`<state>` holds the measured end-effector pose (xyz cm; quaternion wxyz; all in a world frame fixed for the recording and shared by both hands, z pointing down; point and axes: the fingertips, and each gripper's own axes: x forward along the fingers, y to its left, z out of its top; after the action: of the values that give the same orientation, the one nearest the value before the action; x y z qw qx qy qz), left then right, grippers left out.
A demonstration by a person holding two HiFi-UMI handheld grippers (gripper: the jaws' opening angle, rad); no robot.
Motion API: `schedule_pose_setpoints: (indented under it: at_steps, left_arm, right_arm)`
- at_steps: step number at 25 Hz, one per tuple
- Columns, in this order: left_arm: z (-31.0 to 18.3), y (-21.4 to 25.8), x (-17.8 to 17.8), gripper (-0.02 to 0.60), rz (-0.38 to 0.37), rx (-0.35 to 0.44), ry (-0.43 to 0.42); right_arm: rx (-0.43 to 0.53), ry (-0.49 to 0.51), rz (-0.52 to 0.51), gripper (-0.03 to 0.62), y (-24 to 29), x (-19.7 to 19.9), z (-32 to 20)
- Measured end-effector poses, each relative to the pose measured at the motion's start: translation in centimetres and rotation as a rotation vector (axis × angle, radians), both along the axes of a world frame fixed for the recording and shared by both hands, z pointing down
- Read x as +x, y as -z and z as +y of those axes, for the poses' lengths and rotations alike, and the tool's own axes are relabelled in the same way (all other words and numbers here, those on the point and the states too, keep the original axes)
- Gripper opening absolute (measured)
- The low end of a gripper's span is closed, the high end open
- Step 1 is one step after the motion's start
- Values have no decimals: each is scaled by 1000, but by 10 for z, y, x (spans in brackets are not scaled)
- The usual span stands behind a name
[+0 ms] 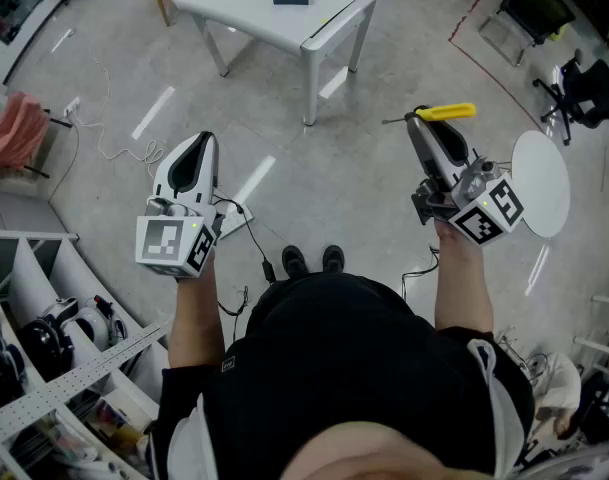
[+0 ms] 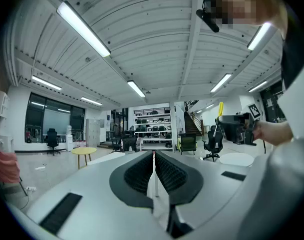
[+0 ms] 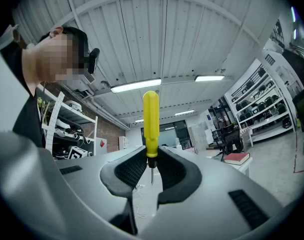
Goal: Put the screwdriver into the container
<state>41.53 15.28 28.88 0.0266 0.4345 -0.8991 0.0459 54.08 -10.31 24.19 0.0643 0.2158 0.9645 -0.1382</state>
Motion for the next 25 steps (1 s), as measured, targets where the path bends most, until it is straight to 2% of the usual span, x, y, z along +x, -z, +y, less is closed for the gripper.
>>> schedule_pose_setpoints:
  at_steps: [16,25]
  left_arm:
    - [20,5,-1,26,-2,21,-9]
    - [67,0,-19,26,-5,29,25]
  right_arm:
    - [-8,7,-1,83,5,4,21]
    - [-16,-1,-11,83,8,-12,47]
